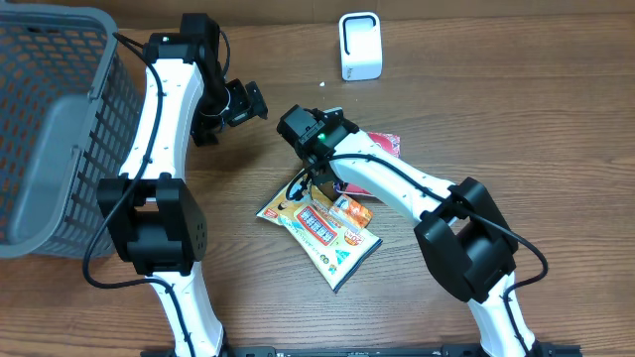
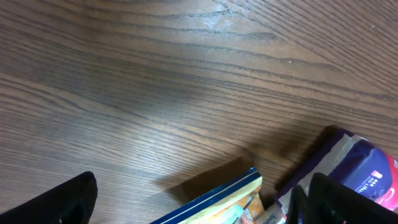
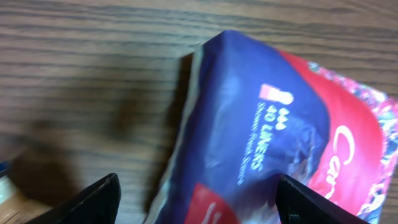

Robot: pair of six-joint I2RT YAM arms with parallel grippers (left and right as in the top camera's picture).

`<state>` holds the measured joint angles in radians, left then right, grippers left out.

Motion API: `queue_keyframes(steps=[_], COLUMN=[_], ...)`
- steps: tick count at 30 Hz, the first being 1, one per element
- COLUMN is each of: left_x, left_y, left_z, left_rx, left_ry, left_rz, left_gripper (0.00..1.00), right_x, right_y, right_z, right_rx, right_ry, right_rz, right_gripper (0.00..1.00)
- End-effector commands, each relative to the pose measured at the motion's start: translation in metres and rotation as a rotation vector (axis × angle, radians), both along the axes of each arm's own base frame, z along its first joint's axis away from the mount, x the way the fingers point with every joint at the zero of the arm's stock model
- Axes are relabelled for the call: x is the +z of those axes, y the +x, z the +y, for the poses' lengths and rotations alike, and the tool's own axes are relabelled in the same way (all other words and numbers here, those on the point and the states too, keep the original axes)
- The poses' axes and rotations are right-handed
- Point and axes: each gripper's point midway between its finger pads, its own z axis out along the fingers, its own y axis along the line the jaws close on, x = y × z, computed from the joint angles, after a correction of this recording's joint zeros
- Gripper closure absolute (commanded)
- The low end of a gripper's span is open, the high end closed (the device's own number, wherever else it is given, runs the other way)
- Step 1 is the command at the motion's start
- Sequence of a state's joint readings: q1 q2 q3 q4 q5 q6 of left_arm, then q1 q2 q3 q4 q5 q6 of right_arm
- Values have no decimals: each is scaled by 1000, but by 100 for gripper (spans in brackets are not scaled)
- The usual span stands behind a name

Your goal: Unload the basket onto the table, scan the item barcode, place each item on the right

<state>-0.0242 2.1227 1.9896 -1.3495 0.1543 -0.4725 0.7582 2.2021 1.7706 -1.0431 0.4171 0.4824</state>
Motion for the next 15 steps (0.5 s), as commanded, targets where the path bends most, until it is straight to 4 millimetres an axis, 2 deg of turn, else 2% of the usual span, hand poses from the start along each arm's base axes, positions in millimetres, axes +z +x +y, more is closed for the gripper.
queue_keyframes(steps=[1,4,6,7,9,13,15], left_x=[7,7,7,7,7,7,7], left_y=[1,1,1,1,1,1,1], left_z=[7,7,7,7,7,7,7], left_rx=[13,13,12,12,12,13,12], left_ry=[35,35,34,35,34,35,34], left_rz=[-17,-16,-17,-17,-16,-17,-17], left_gripper=[0,0,0,0,0,0,0], right_x=[-11,-22,-28,-29,-29,-24,-18], right_y=[7,6,5,4,2,1,2], right_z=[-14,-18,-19,-19,-21,-22,-22], right_rx=[-21,-20,-20,-19,-19,-23,-28], right_ry=[-102,-124,-135,-139,-144,-152,-153], right_rz=[-44,-22,-11,-6,0,9,11], right_gripper=[20,20,25,36,50,63,66])
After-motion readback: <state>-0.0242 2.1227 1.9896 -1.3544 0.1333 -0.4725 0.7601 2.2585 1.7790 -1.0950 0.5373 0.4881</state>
